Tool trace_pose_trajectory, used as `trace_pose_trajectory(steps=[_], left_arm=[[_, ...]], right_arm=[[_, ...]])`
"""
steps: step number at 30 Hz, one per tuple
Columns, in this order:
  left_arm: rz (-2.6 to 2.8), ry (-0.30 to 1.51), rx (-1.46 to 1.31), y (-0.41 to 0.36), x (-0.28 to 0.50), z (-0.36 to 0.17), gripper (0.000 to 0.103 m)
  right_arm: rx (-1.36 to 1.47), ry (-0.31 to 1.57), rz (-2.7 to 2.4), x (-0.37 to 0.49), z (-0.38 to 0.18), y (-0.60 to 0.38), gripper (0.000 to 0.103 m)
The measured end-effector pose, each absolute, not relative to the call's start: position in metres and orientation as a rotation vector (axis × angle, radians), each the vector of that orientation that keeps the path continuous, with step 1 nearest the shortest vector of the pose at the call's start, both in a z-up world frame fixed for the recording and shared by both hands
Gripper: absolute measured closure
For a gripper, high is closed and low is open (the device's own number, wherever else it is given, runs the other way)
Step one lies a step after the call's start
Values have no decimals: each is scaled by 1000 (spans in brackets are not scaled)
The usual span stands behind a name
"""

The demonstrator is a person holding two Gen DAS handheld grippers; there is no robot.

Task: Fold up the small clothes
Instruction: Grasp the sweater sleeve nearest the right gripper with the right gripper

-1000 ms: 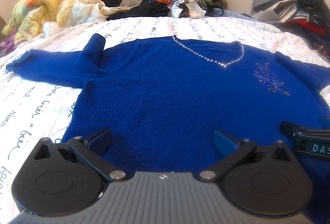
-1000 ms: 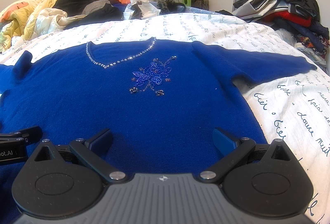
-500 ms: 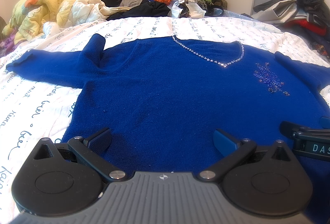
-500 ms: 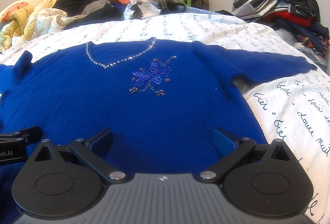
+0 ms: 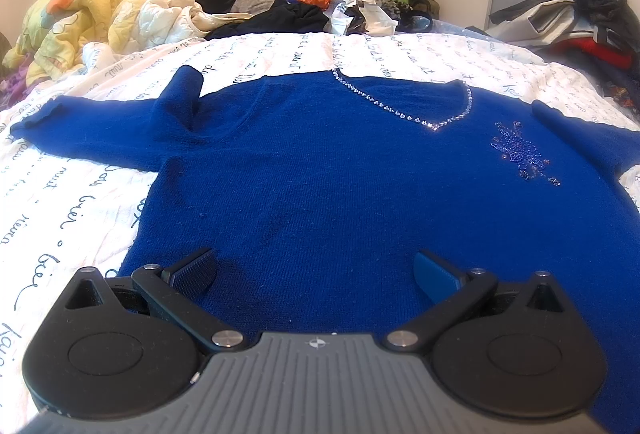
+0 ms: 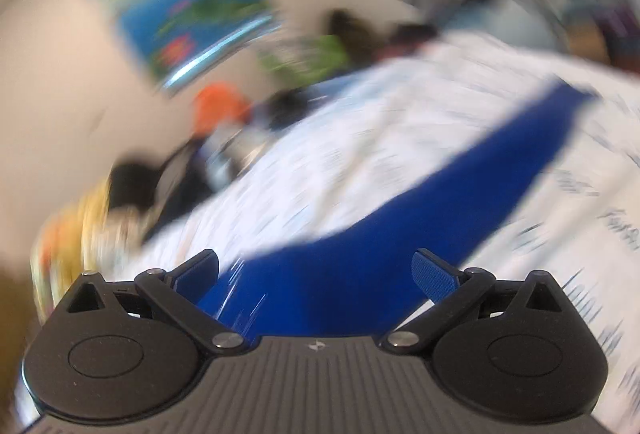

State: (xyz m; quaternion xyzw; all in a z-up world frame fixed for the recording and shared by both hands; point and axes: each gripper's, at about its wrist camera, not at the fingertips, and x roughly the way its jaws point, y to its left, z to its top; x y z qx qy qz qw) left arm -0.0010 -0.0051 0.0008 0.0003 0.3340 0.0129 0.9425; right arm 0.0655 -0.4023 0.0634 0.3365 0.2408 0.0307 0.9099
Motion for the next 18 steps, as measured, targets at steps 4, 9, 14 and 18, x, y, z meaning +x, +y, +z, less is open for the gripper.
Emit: trace_pose_trajectory(steps=[4,9,14,18], left_arm=[[27,681,0,-5,-1,1,0],[26,681,0,-6,-1,1,0],[25,681,0,-8,0,0,0],[23,681,-2,-9,0,0,0]], right_arm=[[901,560,-187,113,35,-511,10],[856,596,-300,145,16,-544,43],[784,596,-303,171,15,-540,88],[809,580,-340,164,10,-551,99]])
